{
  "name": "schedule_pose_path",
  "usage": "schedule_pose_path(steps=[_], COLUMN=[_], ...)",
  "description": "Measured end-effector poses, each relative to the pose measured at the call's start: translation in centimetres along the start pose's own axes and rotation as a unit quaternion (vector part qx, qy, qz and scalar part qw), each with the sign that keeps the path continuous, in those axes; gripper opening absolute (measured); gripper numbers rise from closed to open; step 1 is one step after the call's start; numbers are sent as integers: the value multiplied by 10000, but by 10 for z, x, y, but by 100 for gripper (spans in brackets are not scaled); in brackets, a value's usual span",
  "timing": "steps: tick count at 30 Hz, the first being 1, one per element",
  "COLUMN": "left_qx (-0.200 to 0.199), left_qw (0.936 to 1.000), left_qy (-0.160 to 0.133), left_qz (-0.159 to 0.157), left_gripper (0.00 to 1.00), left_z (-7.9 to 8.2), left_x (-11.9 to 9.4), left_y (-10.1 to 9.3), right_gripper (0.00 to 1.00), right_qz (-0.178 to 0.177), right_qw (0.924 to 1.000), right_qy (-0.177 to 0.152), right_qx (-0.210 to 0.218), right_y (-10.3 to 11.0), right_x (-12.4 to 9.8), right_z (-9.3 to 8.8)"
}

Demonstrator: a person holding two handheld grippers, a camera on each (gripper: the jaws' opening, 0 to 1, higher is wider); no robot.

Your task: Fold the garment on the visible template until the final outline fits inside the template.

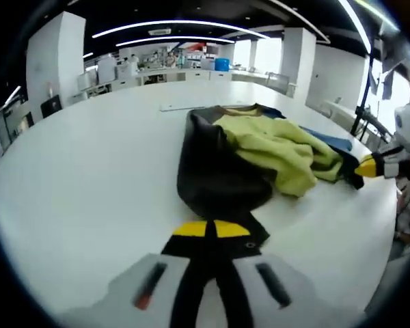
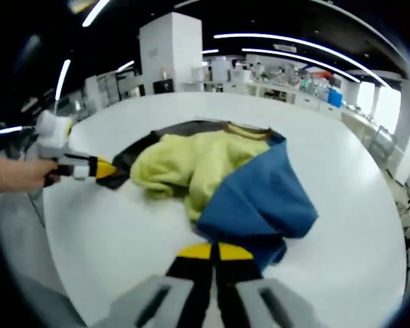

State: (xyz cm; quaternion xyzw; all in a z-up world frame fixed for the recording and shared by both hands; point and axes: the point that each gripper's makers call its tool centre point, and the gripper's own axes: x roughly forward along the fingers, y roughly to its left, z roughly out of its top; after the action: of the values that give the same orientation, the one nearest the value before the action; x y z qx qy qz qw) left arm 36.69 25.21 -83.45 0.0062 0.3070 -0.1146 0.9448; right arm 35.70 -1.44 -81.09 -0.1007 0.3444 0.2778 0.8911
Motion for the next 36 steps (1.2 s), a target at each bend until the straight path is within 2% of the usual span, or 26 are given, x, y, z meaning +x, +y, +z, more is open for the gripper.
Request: schedule_pose_path(steps=[2, 4, 6, 8, 9, 11, 15, 19, 22, 24, 29, 32, 36], left_qx=[15, 16, -24, -30, -29, -56, -53, 60, 154, 152, 128, 223, 348], left_qw=[10000, 9999, 9997, 9993, 9989, 9984, 9976, 9971, 9962, 9956, 9939, 9929, 9917], left_qy=[-25, -107, -172, -237, -280, -346, -337, -319, -235, -220, -170, -108, 19], left_qz=[36, 91, 162, 301, 387, 441, 606, 693, 825, 894, 1080, 1162, 1238], left_gripper=[0, 0, 0, 0, 0, 0, 0, 0, 0, 0, 0, 0, 0], left_z=[4, 15, 20, 27, 30, 38, 41, 45, 44, 45, 44, 45, 45], left_x=[-3, -7, -10, -11, -13, -17, -17, -16, -12, -11, -4, 0, 7], left_y=[6, 9, 20, 33, 38, 41, 62, 73, 94, 100, 121, 130, 142], right_gripper=[0, 0, 0, 0, 0, 0, 0, 0, 0, 0, 0, 0, 0], right_qz=[-21, -82, -183, -327, -267, -296, -497, -784, -1074, -1136, -1588, -1729, -1920], right_qw=[10000, 9998, 9993, 9975, 9964, 9959, 9957, 9952, 9937, 9931, 9873, 9849, 9807], right_qy=[-44, -133, -264, -445, -516, -517, -511, -437, -217, -195, 87, 130, 350], right_qx=[60, 137, 192, 430, 610, 682, 595, 402, 233, 221, -25, -29, -60], right_y=[-5, -13, -26, -40, -45, -55, -80, -108, -133, -143, -180, -192, -216], right_x=[-5, -11, -17, -23, -25, -29, -31, -35, -38, -39, -44, -44, -42], right_z=[5, 13, 21, 31, 36, 39, 43, 43, 37, 36, 26, 23, 14])
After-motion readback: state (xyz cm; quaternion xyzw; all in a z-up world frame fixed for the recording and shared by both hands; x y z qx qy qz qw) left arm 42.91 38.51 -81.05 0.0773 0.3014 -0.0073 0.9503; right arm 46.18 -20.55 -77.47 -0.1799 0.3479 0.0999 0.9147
